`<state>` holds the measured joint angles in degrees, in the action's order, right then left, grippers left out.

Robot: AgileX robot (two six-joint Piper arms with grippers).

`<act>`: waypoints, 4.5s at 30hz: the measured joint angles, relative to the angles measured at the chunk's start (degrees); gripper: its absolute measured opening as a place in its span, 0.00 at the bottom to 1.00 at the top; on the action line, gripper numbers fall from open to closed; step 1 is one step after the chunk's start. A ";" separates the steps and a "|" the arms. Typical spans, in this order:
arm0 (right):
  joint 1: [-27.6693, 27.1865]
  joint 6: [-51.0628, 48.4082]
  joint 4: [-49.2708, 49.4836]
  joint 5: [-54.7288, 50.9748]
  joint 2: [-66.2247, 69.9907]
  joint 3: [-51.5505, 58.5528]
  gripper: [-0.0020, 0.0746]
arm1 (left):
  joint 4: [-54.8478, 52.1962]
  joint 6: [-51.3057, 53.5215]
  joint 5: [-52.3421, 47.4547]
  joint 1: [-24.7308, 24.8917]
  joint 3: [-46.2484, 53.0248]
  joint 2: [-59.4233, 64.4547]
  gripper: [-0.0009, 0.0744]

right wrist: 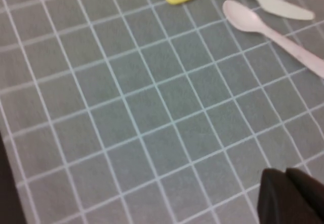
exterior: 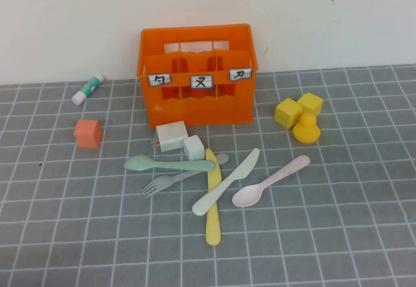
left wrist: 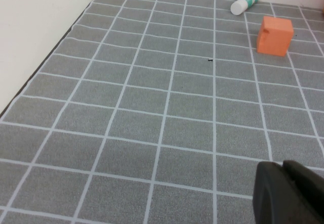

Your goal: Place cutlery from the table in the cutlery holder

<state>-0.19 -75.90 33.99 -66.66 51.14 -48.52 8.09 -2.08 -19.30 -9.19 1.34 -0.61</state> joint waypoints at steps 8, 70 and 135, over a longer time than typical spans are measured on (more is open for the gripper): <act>11.19 -8.28 -5.03 -0.23 21.10 -9.86 0.02 | 0.00 0.00 0.00 0.00 0.00 0.00 0.01; 36.41 9.56 7.90 44.25 58.47 -41.04 0.19 | 0.00 0.00 0.00 0.00 0.00 0.00 0.01; 54.46 28.44 -0.98 88.19 28.31 -9.78 0.03 | 0.00 0.00 0.00 0.00 0.00 0.00 0.01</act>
<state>54.27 -47.45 33.00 21.53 79.45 -58.29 8.09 -2.08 -19.30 -9.19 1.34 -0.61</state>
